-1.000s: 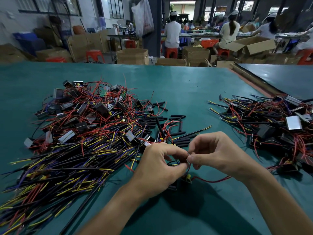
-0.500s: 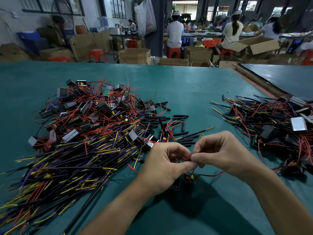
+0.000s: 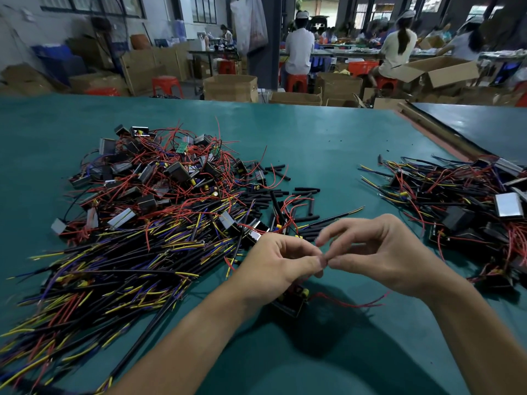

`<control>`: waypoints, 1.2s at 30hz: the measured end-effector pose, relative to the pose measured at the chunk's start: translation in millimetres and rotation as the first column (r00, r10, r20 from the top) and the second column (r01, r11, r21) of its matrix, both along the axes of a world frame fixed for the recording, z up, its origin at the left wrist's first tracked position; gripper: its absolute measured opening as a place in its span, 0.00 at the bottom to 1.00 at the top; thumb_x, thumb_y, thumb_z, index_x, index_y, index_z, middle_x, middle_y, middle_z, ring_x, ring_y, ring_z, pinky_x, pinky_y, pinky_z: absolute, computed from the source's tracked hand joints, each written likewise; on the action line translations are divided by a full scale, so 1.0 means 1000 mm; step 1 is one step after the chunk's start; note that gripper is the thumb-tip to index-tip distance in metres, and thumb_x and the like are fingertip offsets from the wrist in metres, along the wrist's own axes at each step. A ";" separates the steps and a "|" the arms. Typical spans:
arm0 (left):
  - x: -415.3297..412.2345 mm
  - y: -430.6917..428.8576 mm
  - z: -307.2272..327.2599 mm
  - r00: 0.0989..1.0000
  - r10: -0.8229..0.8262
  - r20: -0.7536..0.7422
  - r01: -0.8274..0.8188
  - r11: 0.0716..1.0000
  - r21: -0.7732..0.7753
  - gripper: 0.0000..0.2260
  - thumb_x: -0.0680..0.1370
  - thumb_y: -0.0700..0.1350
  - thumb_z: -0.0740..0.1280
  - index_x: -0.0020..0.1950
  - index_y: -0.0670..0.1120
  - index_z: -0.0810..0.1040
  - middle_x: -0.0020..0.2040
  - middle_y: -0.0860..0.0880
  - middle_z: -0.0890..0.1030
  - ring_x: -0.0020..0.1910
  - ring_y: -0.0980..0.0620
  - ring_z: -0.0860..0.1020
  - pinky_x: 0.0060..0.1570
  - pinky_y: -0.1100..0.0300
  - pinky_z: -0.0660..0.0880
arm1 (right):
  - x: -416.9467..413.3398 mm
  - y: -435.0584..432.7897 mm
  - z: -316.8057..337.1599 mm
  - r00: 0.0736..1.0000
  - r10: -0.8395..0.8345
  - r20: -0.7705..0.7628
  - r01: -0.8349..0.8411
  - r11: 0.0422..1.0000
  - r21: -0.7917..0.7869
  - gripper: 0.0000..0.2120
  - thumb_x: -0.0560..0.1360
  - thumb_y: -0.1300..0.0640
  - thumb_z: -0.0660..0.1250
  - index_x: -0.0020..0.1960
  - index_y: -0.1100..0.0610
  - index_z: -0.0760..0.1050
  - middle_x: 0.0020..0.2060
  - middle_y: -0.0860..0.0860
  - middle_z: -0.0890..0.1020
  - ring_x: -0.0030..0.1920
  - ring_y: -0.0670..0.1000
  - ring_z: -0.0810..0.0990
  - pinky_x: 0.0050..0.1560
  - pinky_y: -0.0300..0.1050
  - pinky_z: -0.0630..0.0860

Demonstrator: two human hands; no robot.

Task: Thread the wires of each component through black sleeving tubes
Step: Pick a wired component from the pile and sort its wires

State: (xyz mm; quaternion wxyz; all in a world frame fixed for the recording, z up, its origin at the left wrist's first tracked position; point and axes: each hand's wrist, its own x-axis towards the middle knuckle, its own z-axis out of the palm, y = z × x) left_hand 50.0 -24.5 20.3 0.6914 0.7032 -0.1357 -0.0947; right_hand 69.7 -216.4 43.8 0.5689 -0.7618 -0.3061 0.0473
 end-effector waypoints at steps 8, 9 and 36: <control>0.002 0.001 -0.002 0.999 -0.037 -0.033 0.038 0.999 0.027 0.07 0.73 0.33 0.72 0.38 0.43 0.84 0.31 0.50 0.81 0.37 0.48 0.74 0.37 0.64 0.71 | -0.004 0.006 0.001 1.000 -0.018 0.018 0.017 1.000 0.025 0.04 0.65 0.59 0.77 0.39 0.59 0.85 0.34 0.58 0.84 0.34 0.61 0.81 0.37 0.53 0.77; 0.001 0.001 -0.003 0.999 -0.038 -0.020 0.039 0.999 0.032 0.07 0.73 0.33 0.72 0.38 0.43 0.84 0.32 0.50 0.82 0.37 0.49 0.74 0.38 0.64 0.71 | -0.004 0.007 0.001 0.999 -0.037 0.005 0.037 0.999 0.023 0.06 0.65 0.57 0.77 0.39 0.58 0.85 0.34 0.58 0.84 0.33 0.60 0.81 0.37 0.53 0.77; -0.001 -0.004 -0.013 0.681 0.125 0.722 -0.444 0.854 0.270 0.03 0.71 0.41 0.74 0.38 0.48 0.84 0.35 0.57 0.82 0.37 0.57 0.77 0.42 0.61 0.74 | -0.002 0.008 0.001 0.873 -0.166 -0.458 0.095 0.980 -0.175 0.13 0.76 0.61 0.67 0.33 0.58 0.79 0.29 0.53 0.77 0.29 0.49 0.72 0.33 0.38 0.75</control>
